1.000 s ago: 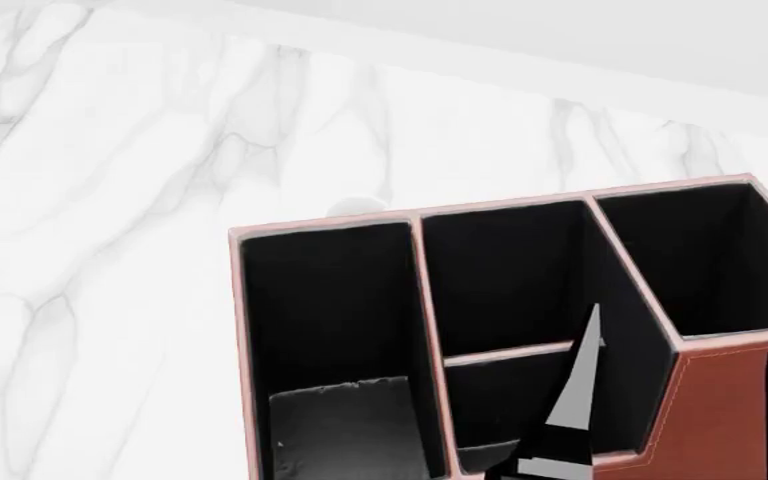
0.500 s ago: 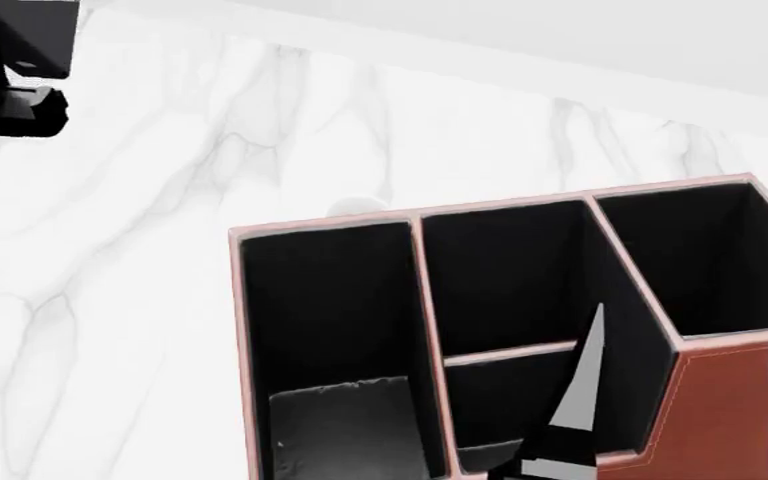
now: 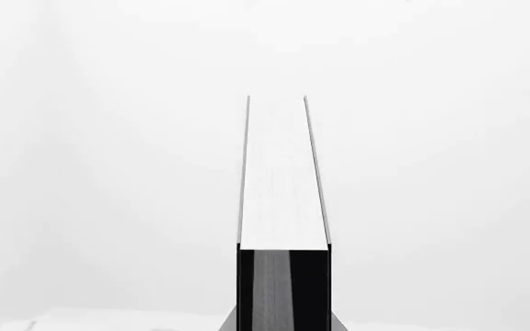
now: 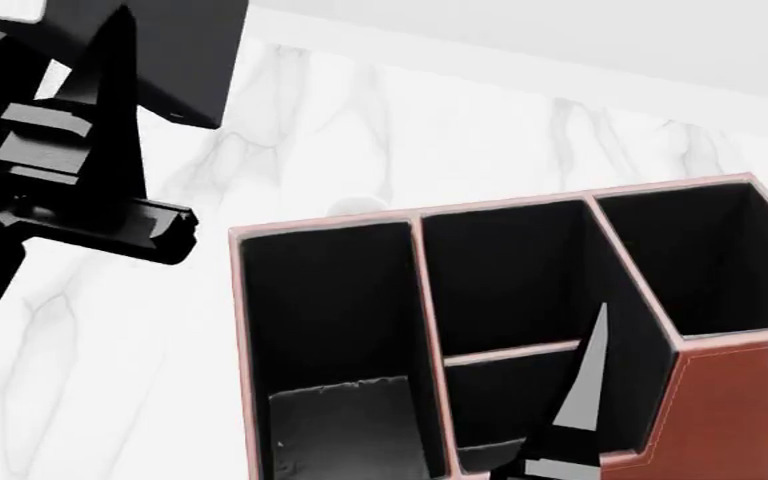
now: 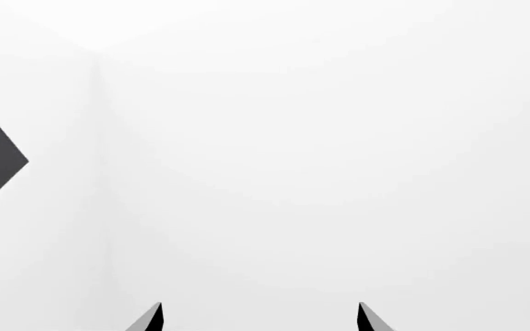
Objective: Pick up the book and place it in the left compartment of the caddy.
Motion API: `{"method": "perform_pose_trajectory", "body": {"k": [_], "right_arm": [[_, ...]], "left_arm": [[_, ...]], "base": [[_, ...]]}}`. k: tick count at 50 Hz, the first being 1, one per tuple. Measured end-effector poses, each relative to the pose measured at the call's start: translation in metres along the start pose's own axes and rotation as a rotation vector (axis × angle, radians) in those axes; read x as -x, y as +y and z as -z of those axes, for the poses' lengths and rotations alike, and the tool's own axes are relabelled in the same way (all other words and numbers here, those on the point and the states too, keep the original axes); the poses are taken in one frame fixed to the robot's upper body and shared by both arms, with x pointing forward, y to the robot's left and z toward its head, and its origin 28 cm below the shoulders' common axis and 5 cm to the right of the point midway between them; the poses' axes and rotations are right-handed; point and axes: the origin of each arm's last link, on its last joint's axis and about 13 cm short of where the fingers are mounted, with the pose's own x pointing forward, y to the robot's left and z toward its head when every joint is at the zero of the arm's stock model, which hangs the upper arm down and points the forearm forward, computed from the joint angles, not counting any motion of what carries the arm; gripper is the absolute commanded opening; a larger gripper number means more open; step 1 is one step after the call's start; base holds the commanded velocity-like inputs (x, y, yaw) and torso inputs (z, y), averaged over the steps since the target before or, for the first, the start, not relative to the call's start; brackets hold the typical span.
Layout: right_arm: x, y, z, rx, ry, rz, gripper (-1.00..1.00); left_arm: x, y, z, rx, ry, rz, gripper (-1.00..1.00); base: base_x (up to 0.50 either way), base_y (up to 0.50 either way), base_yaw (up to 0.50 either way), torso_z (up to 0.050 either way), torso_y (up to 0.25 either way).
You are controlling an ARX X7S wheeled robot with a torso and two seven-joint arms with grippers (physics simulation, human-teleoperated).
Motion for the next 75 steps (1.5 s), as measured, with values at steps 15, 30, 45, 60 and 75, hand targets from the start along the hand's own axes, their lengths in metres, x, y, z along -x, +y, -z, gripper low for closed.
{"method": "perform_pose_trajectory", "body": {"k": [15, 30, 45, 60, 75], "right_arm": [[0.000, -0.001, -0.001, -0.002, -0.003, 0.002, 1.00], [0.000, 0.000, -0.001, -0.001, -0.004, 0.000, 1.00], [0.000, 0.000, -0.002, 0.000, -0.004, -0.001, 1.00], [0.001, 0.000, -0.002, 0.004, -0.005, 0.002, 1.00], [0.001, -0.001, -0.003, 0.003, -0.006, 0.004, 1.00]], "left_arm": [[0.017, -0.020, 0.024, 0.051, 0.042, 0.042, -1.00], [0.036, -0.036, 0.045, 0.100, 0.094, 0.080, -1.00], [0.049, -0.050, 0.065, 0.139, 0.157, 0.108, -1.00], [0.051, -0.056, 0.084, 0.158, 0.210, 0.069, -1.00], [0.044, -0.060, 0.105, 0.164, 0.259, 0.002, -1.00]], "base": [[0.00, 0.00, 0.00, 0.001, 0.001], [0.00, 0.00, 0.00, 0.000, 0.002], [0.00, 0.00, 0.00, 0.000, 0.001], [0.00, 0.00, 0.00, 0.001, 0.001], [0.00, 0.00, 0.00, 0.000, 0.001]]}}
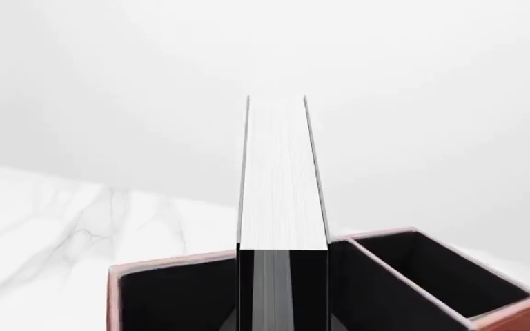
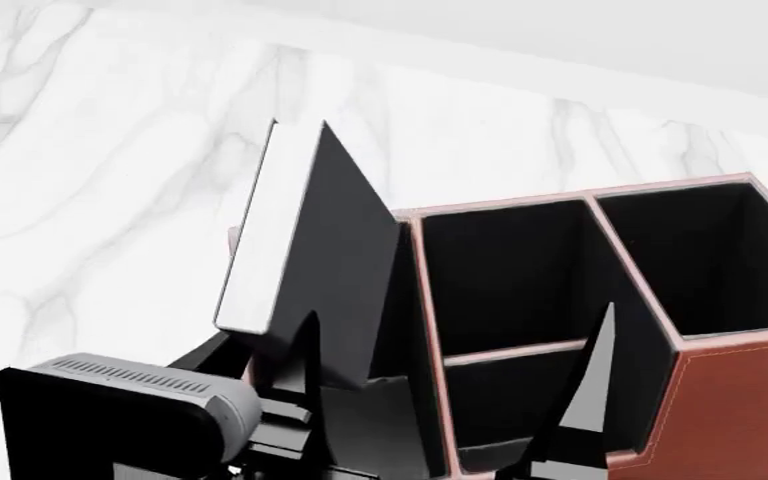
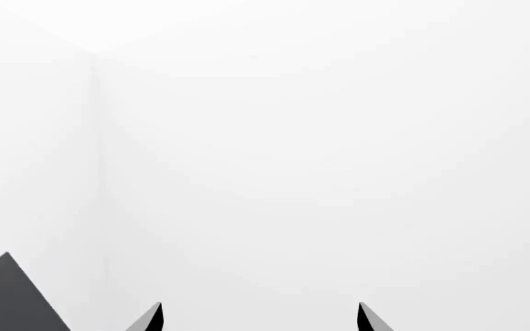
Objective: Pick up the book and place it in the left compartment of the caddy.
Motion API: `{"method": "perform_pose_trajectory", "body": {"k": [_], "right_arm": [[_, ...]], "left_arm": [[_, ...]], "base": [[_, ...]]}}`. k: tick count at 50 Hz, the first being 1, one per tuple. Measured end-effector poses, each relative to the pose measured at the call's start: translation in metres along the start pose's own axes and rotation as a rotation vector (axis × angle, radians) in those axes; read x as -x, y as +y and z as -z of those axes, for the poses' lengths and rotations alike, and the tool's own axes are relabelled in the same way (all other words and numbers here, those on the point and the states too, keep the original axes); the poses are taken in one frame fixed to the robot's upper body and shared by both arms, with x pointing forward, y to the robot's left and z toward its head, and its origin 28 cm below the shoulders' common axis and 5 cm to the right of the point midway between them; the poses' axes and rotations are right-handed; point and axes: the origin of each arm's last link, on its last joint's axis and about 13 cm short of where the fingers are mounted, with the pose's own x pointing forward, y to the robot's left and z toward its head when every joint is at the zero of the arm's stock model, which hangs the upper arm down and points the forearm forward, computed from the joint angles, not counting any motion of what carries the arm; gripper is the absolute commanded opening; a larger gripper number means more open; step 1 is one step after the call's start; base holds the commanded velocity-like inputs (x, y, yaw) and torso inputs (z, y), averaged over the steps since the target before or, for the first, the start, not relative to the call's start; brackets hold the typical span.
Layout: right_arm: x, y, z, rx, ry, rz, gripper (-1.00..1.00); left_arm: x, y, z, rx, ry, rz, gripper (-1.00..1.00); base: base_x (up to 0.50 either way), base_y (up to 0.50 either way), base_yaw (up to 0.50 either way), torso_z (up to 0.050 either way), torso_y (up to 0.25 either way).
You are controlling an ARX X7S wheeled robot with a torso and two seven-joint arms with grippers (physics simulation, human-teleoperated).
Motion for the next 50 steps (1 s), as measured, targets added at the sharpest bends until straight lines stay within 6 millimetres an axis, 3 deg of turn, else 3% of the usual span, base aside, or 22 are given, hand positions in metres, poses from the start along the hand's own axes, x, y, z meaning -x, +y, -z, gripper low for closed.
{"method": "perform_pose_trajectory", "body": {"k": [23, 50], "right_arm": [[0.000, 0.000, 0.001, 0.002, 0.000, -0.001, 1.00], [0.000, 0.001, 0.000, 0.001, 0.000, -0.004, 1.00]], "left_arm": [[-0.012, -0.012, 0.033, -0.018, 0.103, -0.038, -1.00], [-0.024, -0.019, 0.057, 0.002, 0.165, -0.087, -1.00]], "base": [[0.00, 0.00, 0.00, 0.000, 0.001], [0.00, 0.00, 0.00, 0.000, 0.001]]}}
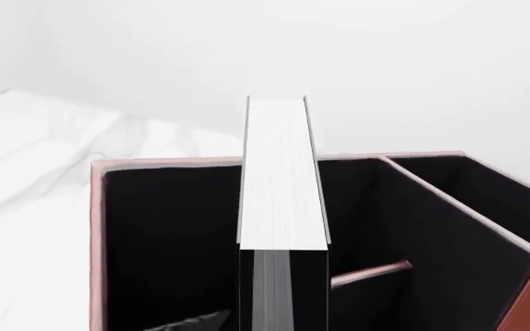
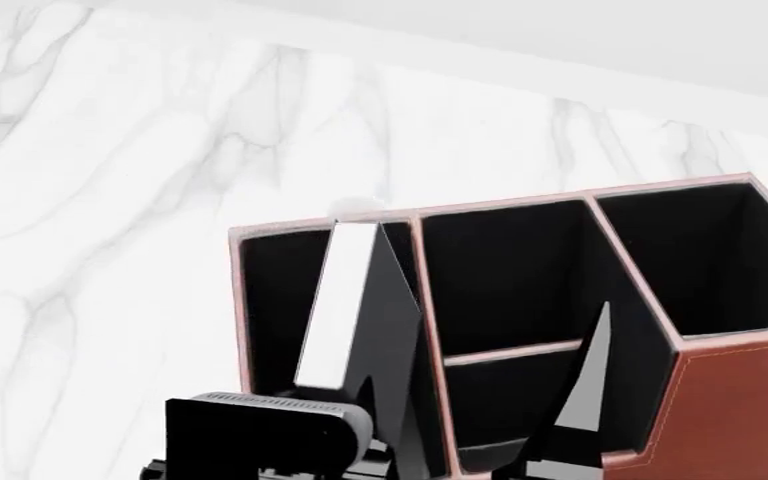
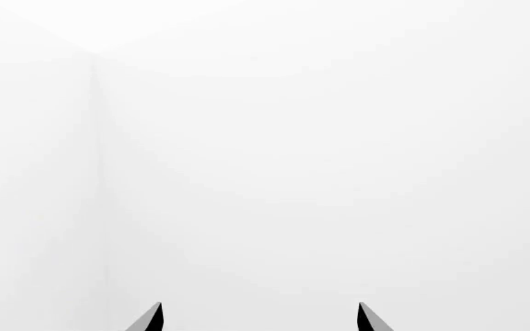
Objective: Pick up the book and place it in the left compartment of the caddy.
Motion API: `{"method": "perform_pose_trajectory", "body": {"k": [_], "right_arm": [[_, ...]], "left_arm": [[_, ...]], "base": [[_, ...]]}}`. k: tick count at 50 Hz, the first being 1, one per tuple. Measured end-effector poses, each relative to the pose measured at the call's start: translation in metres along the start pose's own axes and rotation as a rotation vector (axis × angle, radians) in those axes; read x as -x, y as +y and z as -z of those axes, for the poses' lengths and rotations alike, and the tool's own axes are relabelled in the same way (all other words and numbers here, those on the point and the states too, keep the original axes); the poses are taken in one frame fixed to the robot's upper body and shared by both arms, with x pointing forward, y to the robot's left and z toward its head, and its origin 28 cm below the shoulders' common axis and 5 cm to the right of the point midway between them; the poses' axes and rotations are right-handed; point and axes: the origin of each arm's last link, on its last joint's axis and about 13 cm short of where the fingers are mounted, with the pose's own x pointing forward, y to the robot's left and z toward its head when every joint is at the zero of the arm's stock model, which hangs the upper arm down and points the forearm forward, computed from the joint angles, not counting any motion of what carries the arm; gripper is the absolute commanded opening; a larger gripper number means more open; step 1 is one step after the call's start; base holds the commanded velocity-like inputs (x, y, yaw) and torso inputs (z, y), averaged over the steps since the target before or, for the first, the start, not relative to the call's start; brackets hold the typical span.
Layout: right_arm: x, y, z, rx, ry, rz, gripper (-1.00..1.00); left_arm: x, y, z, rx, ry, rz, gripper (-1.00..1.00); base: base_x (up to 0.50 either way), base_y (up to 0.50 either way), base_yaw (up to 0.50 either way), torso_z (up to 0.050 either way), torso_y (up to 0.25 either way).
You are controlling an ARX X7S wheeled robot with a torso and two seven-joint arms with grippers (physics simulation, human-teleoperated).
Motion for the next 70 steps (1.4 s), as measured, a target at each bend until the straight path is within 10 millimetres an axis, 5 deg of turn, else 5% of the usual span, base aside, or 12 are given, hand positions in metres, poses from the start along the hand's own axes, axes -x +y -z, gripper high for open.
{"method": "perform_pose_trajectory", "body": {"k": [70], "right_arm": [[0.000, 0.000, 0.000, -0.007, 0.001, -0.001, 1.00]], "left_arm": [[-0.043, -0.026, 0.052, -0.044, 0.088, -0.321, -1.00]], "base": [[0.00, 0.00, 0.00, 0.000, 0.001]]}}
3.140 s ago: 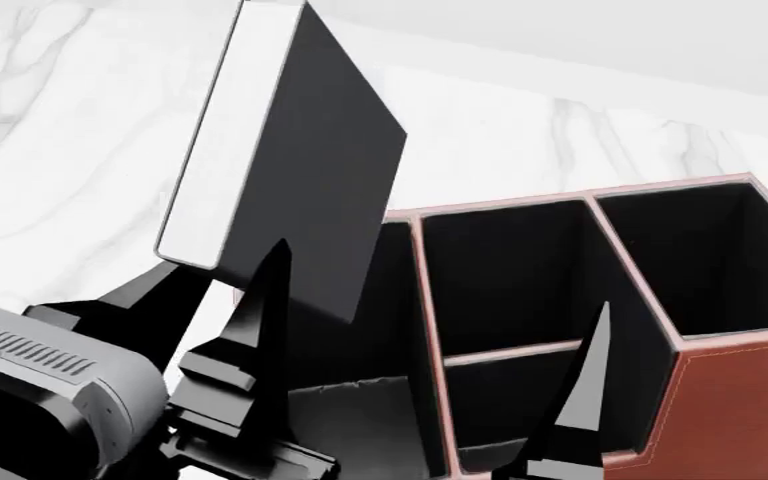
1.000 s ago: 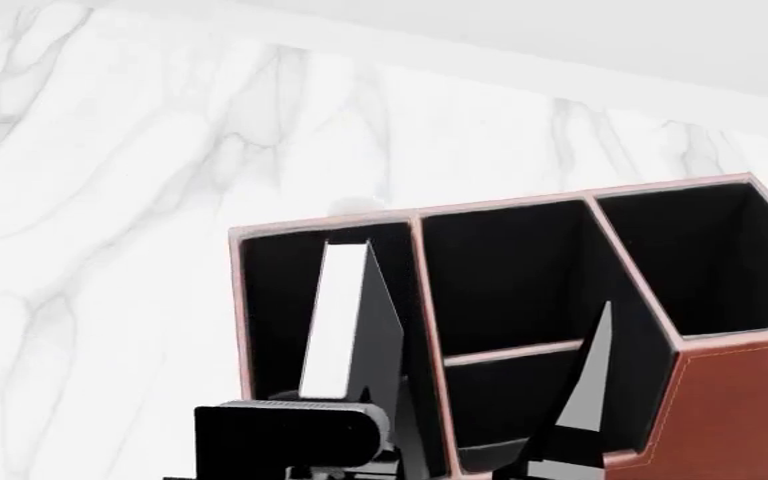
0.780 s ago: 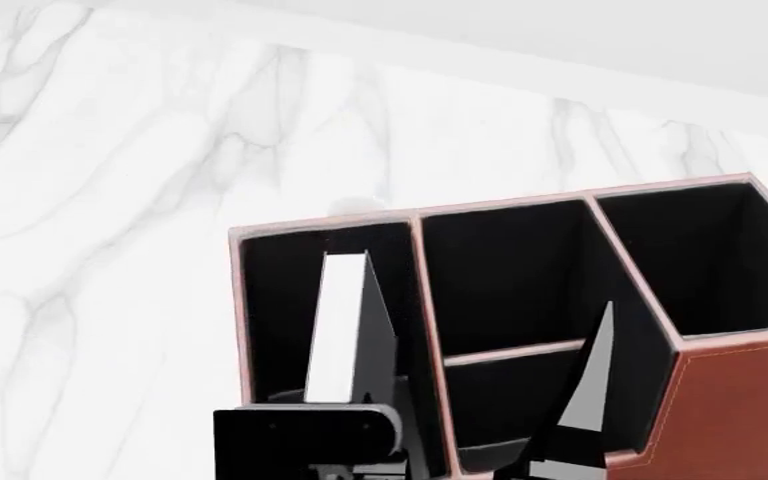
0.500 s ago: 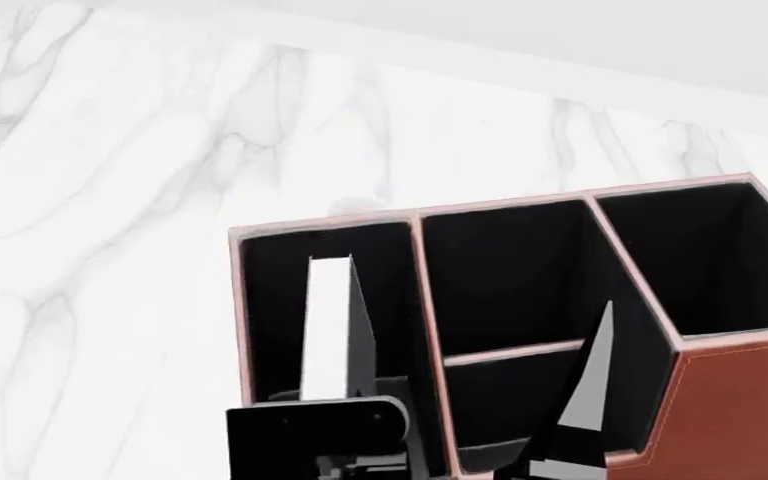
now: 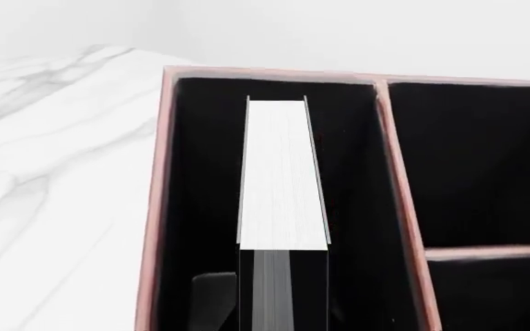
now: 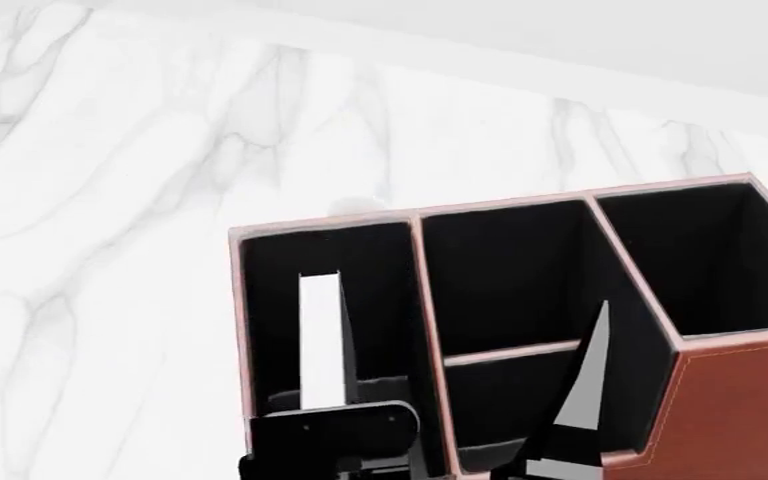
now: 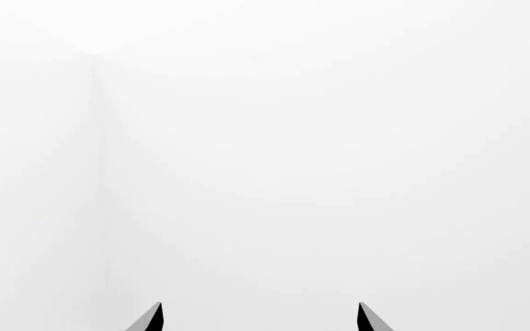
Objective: Pick up the book and place it in the left compartment of the caddy.
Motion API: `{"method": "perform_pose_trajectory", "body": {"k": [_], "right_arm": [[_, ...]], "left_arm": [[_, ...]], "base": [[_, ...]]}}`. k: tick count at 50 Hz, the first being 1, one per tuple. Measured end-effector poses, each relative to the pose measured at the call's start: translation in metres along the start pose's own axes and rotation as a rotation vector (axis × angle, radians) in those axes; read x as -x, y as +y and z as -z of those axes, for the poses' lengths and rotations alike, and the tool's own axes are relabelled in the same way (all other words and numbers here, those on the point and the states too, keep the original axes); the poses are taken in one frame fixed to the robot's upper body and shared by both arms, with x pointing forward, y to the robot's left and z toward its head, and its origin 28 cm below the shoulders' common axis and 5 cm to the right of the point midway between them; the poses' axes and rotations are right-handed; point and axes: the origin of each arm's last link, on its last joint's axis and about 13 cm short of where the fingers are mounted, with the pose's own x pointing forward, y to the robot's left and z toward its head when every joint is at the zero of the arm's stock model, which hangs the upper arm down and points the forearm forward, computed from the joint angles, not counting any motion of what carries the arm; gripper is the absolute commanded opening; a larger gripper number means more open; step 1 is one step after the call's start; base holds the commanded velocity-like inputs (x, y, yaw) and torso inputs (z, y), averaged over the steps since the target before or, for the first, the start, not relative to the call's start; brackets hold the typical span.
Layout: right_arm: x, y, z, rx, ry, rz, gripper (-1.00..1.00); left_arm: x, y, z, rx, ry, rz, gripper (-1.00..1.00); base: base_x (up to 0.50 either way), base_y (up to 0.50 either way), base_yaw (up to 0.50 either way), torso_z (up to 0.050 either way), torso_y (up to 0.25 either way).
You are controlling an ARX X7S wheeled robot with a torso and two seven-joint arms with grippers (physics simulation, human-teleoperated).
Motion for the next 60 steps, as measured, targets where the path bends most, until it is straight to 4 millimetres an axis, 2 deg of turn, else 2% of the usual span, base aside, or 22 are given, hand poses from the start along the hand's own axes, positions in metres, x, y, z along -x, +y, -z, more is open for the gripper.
{"method": "perform_pose_trajectory", "body": {"k": [32, 60], "right_arm": [[0.000, 0.000, -0.001, -0.004, -0.002, 0.001, 1.00], [0.000, 0.000, 0.000, -0.004, 0.000, -0.001, 1.00]], "left_arm": [[-0.016, -0.003, 0.025, -0.058, 0.050, -0.052, -1.00], [-0.021, 0.000, 0.033, -0.073, 0.073, -0.064, -1.00]], "base": [[0.00, 0.00, 0.00, 0.000, 0.001], [0.00, 0.00, 0.00, 0.000, 0.001]]}}
